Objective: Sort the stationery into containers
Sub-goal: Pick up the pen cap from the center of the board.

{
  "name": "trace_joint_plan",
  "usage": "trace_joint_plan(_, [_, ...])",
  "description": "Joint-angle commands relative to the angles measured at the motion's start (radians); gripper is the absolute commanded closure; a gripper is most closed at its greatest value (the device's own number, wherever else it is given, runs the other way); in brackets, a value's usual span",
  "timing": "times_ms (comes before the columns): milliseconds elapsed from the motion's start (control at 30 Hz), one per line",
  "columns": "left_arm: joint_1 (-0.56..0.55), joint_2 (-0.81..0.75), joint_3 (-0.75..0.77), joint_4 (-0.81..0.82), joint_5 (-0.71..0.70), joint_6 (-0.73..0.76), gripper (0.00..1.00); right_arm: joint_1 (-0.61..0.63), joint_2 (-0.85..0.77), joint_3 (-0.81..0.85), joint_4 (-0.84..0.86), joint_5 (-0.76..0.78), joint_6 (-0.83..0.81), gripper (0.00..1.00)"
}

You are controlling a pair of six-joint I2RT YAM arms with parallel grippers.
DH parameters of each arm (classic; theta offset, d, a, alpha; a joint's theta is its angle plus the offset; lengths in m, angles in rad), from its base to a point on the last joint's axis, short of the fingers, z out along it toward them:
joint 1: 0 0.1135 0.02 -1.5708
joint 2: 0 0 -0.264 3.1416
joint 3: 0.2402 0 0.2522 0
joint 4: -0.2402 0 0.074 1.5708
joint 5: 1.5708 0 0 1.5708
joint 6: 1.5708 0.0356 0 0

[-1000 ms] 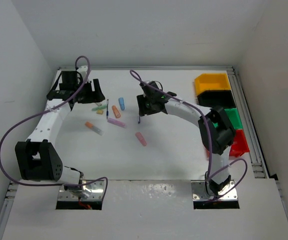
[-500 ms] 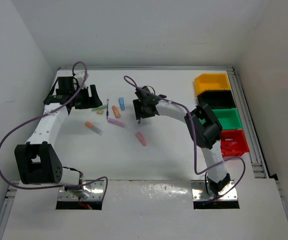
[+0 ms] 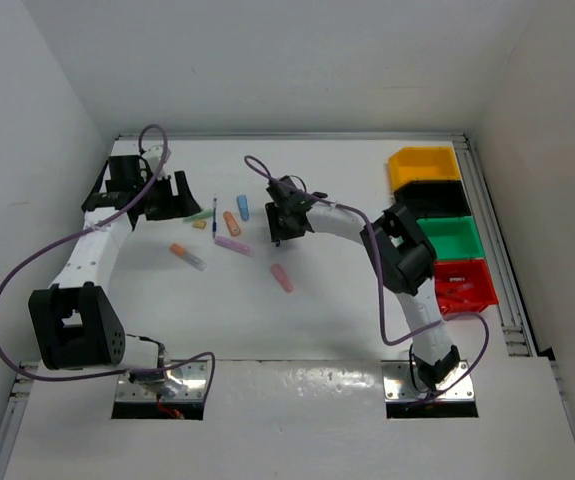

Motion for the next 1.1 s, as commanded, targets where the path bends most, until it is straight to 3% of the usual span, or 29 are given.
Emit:
trace_joint_plan(0, [0.016,-0.016,-0.007,0.016,0.025,0.018,0.23,0.005,0.026,0.042,0.026,-0.008,0.013,0.59])
trace_joint_plan(467, [0.033,0.004,0.031,-0.024,0.063,0.015,0.23,0.002,0.016,0.007,-0.015,-0.011,0.055,0.83])
trace_joint_plan(633, [0.033,-0.021,0.002,0.001,0.098,0.018,0.23,-0.002,-0.037,0.0,0.001,-0.075,0.045,0.91])
trace_joint_plan(833, [0.044,-0.082,-0.08,0.084,0.342,-0.042,0.23,-0.028,-0.172,-0.031,0.04,-0.217,0.028,1.0])
trace_joint_plan(1000, [0.044,-0.228,-0.221,0.338,0.554,-0.184,0.23,-0.103,-0.299,-0.08,0.098,-0.403,0.079,1.0])
trace_joint_plan(1067, [0.043,-0.3,-0.258,0.444,0.621,-0.253,0.22,-0.137,-0.362,-0.097,0.161,-0.548,0.139,1.0])
